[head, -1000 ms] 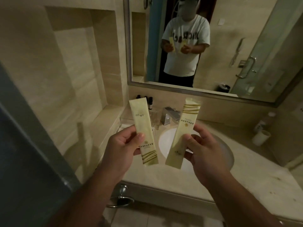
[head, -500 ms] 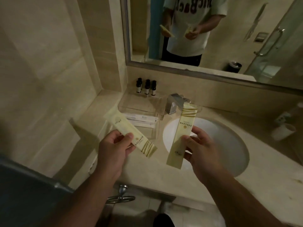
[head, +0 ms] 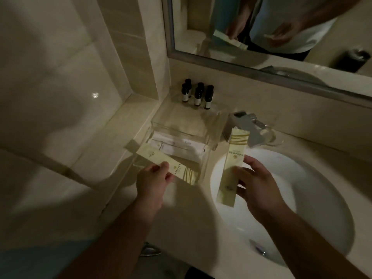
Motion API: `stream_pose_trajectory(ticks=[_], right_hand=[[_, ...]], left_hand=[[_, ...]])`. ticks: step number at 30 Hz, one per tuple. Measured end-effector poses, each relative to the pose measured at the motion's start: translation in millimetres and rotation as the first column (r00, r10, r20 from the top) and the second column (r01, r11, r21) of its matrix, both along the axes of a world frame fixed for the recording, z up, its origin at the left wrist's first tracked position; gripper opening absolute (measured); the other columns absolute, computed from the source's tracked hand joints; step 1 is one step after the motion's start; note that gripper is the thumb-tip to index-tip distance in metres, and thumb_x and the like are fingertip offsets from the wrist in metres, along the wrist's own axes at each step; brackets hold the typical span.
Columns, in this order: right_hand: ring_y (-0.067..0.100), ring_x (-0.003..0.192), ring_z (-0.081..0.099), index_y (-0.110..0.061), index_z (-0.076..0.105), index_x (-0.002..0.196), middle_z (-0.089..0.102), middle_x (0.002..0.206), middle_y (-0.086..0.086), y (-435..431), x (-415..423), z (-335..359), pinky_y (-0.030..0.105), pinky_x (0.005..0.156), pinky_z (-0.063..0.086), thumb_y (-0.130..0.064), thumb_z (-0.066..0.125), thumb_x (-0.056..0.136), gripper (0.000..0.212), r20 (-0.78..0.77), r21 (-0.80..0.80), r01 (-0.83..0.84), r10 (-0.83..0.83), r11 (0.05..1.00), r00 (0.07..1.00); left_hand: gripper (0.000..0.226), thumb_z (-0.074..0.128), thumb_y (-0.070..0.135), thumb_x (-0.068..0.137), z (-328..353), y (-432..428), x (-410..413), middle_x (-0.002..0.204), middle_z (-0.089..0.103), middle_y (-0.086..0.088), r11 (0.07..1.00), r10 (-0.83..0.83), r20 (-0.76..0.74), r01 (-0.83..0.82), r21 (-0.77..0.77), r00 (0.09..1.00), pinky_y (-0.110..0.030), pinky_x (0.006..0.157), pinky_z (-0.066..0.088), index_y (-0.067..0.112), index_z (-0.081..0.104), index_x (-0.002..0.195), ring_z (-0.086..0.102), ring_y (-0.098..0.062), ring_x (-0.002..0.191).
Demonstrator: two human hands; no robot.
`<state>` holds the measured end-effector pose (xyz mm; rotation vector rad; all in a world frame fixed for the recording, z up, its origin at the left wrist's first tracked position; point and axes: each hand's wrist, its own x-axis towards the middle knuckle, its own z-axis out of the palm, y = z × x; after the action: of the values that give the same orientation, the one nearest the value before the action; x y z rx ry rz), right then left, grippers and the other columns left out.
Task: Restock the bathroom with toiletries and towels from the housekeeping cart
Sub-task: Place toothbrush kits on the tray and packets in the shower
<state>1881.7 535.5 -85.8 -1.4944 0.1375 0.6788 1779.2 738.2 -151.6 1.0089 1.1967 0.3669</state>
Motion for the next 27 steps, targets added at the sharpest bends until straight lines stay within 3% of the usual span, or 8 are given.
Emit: stream_pose_trajectory(ticks=[4, 8, 9, 12, 14, 19, 24, 27], right_hand=[[0.033, 0.099, 0.07, -0.02, 0.064, 0.122, 0.074, 0.103, 0.009, 5.2, 28.2, -15.5, 0.044, 0.075, 0.059, 0.0, 0.053, 0.097, 0.034, -0.012, -0.01, -0.053, 0.053, 0.999, 0.999], [0.029, 0.093, 0.072, -0.023, 0.064, 0.118, 0.075, 0.097, 0.005, 10.2, 50.5, -24.5, 0.039, 0.071, 0.061, -0.001, 0.053, 0.098, 0.032, -0.022, 0.0, -0.106, 0.106, 0.994, 0.994], [0.029, 0.093, 0.072, -0.023, 0.064, 0.117, 0.076, 0.097, 0.005, 11.3, 55.3, -27.2, 0.039, 0.07, 0.061, -0.001, 0.053, 0.097, 0.032, -0.026, 0.001, -0.118, 0.118, 0.993, 0.993], [0.028, 0.097, 0.072, -0.022, 0.063, 0.12, 0.076, 0.102, 0.006, 14.6, 67.7, -33.3, 0.038, 0.071, 0.06, -0.001, 0.054, 0.097, 0.033, -0.034, 0.004, -0.147, 0.147, 0.989, 0.989], [0.029, 0.098, 0.072, -0.023, 0.063, 0.121, 0.075, 0.103, 0.008, 17.0, 75.3, -35.4, 0.04, 0.074, 0.06, -0.001, 0.055, 0.096, 0.034, -0.034, 0.011, -0.171, 0.172, 0.985, 0.985], [0.031, 0.1, 0.071, -0.023, 0.065, 0.118, 0.075, 0.104, 0.008, 23.2, 90.5, -39.9, 0.041, 0.075, 0.059, -0.001, 0.054, 0.096, 0.033, -0.021, 0.026, -0.218, 0.218, 0.976, 0.976], [0.031, 0.101, 0.07, -0.022, 0.065, 0.121, 0.074, 0.107, 0.007, 34.7, 94.0, -50.2, 0.042, 0.076, 0.06, -0.001, 0.054, 0.096, 0.035, -0.031, 0.043, -0.257, 0.259, 0.965, 0.965], [0.029, 0.101, 0.071, -0.02, 0.063, 0.125, 0.073, 0.11, 0.007, 42.4, 89.9, -60.0, 0.038, 0.072, 0.061, -0.003, 0.055, 0.097, 0.034, -0.042, 0.038, -0.299, 0.301, 0.953, 0.953]], left_hand=[[0.015, 0.071, 0.013, 0.09, -27.5, 5.9, 20.3, 0.085, 0.075, -0.016, 0.999, -0.025, -0.148, 0.029, 0.021, 0.989, -0.042, 0.086, 0.06, 0.0, 0.069, 0.083, 0.075, -0.026, 0.086], [0.028, 0.069, 0.019, 0.091, -36.7, 5.5, 34.8, 0.067, 0.071, -0.012, 0.972, -0.15, -0.339, 0.201, 0.121, 0.929, -0.024, 0.059, 0.058, -0.003, 0.071, 0.073, 0.068, -0.011, 0.054], [0.031, 0.069, 0.02, 0.091, -36.4, 4.1, 37.8, 0.062, 0.07, -0.01, 0.96, -0.166, -0.38, 0.237, 0.149, 0.91, -0.026, 0.058, 0.057, -0.002, 0.071, 0.07, 0.066, -0.011, 0.051], [0.022, 0.073, 0.021, 0.088, -39.8, 3.0, 43.5, 0.065, 0.073, -0.006, 0.957, -0.138, -0.432, 0.232, 0.173, 0.891, -0.041, 0.077, 0.062, 0.006, 0.072, 0.071, 0.073, -0.02, 0.064], [0.018, 0.074, 0.02, 0.086, -40.4, 3.4, 46.4, 0.067, 0.074, -0.005, 0.955, -0.124, -0.473, 0.234, 0.18, 0.872, -0.044, 0.077, 0.062, 0.008, 0.071, 0.073, 0.074, -0.022, 0.068], [0.026, 0.068, 0.024, 0.087, -38.2, 3.0, 51.0, 0.058, 0.069, 0.002, 0.871, -0.172, -0.615, 0.411, 0.271, 0.77, -0.024, 0.061, 0.05, 0.011, 0.071, 0.065, 0.066, -0.011, 0.058], [0.034, 0.064, 0.03, 0.086, -44.9, 7.5, 46.9, 0.056, 0.068, -0.001, 0.818, -0.218, -0.731, 0.529, 0.224, 0.647, -0.025, 0.062, 0.046, 0.008, 0.072, 0.061, 0.066, -0.013, 0.057], [0.025, 0.068, 0.031, 0.085, -49.8, 9.8, 44.3, 0.071, 0.07, -0.001, 0.782, -0.199, -0.769, 0.571, 0.249, 0.608, -0.027, 0.065, 0.051, 0.008, 0.072, 0.077, 0.067, -0.018, 0.071]])
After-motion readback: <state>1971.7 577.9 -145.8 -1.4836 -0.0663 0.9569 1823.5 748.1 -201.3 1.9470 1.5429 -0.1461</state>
